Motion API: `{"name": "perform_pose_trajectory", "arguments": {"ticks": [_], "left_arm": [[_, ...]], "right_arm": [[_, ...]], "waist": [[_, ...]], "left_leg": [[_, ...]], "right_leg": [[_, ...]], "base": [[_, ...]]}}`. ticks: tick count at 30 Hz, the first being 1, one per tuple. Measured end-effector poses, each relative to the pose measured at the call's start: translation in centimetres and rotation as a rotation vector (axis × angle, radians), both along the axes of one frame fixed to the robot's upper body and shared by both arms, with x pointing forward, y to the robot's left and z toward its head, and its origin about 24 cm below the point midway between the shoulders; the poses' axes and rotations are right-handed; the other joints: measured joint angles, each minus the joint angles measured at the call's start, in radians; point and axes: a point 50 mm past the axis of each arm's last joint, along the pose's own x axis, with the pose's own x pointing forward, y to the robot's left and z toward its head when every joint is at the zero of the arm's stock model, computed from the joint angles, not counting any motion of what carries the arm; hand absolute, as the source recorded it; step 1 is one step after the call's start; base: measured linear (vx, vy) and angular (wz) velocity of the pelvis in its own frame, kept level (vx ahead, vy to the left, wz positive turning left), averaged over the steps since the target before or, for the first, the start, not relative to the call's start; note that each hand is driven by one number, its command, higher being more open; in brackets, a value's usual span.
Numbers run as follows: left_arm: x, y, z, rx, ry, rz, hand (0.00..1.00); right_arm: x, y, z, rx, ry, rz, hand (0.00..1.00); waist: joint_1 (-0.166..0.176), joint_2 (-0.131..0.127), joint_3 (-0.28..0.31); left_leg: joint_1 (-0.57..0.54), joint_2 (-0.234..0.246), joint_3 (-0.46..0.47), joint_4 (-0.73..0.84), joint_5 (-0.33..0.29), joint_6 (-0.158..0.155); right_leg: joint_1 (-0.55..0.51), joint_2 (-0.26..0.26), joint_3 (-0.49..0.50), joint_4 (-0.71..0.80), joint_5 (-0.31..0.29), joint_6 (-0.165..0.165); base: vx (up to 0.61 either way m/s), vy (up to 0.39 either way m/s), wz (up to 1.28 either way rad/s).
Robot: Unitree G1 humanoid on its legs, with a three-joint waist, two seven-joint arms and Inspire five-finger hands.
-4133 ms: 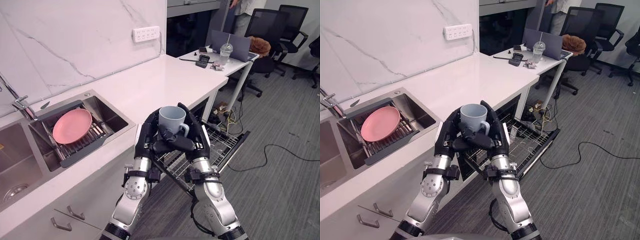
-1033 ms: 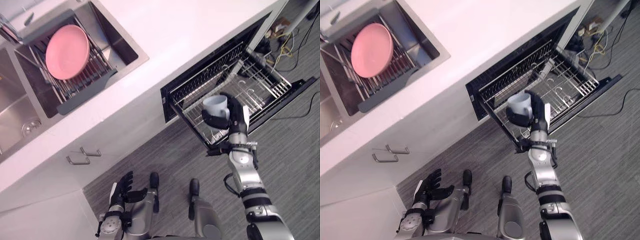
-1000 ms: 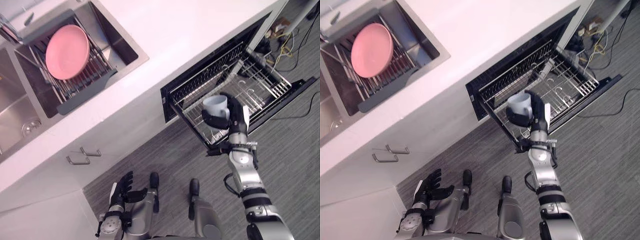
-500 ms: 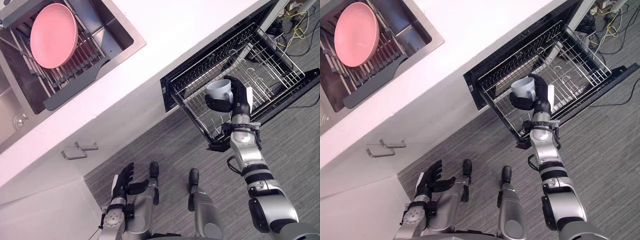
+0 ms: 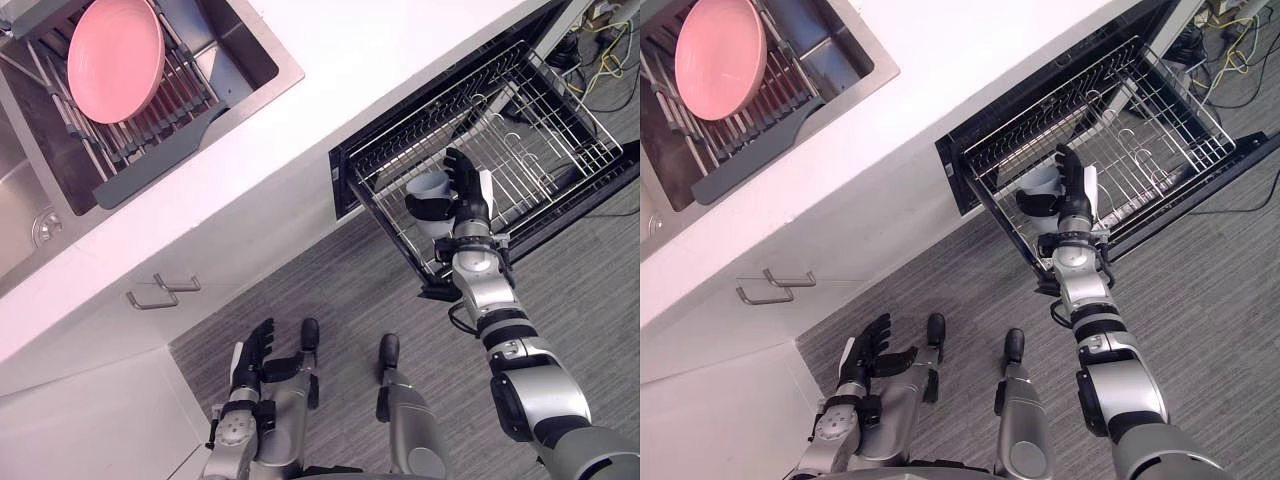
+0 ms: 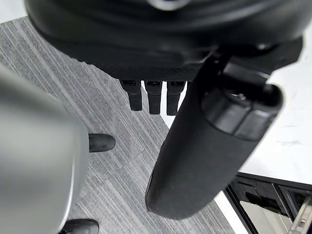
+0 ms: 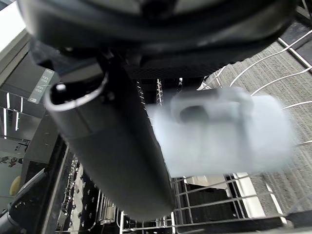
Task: Walk over to the sink, pick up the cup, carry it to the dishwasher, place the cup inside the dishwasher, then close the dishwasher door
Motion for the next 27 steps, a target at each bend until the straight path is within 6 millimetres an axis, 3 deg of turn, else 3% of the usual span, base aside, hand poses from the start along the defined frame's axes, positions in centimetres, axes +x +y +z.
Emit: {"name": "perform_pose_trajectory", "arguments": {"ticks": [6,14,21,27], "left_arm": [[-0.1,0.0,-0.2,0.001,0.013,0.0,0.9],[-0.3,0.1,-0.6,0.004,0.042,-0.002,0.9],[-0.6,0.3,-1.2,0.001,0.083,-0.008,0.9],[-1.2,1.2,-1.9,0.025,0.136,-0.014,0.9]], "right_arm": [[-0.2,0.5,0.2,0.027,-0.03,0.001,0.9],[-2.2,0.8,0.1,0.073,-0.105,0.01,0.9],[-6.1,3.0,-1.4,0.167,-0.165,0.071,0.9],[-10.1,3.8,-2.5,0.239,-0.194,0.102,0.9]], "waist": [[-0.004,0.0,0.0],[-0.013,0.0,0.0],[-0.032,-0.004,-0.003],[-0.057,-0.054,-0.036]], "left_leg": [[0.035,0.002,0.005,-0.037,0.017,-0.003],[0.095,0.004,0.007,-0.079,0.026,-0.005],[0.173,0.006,0.006,-0.123,0.026,-0.005],[0.226,0.008,-0.003,-0.142,0.022,-0.01]], "right_leg": [[0.02,0.006,0.004,-0.013,0.006,-0.004],[0.072,0.009,0.004,-0.039,0.008,-0.005],[0.15,0.013,-0.007,-0.081,0.008,-0.004],[0.213,0.014,-0.021,-0.106,0.002,-0.001]], "base": [[0.0,-0.009,-0.03],[0.0,-0.001,0.0],[0.04,-0.008,0.01],[0.04,-0.008,0.05]]}}
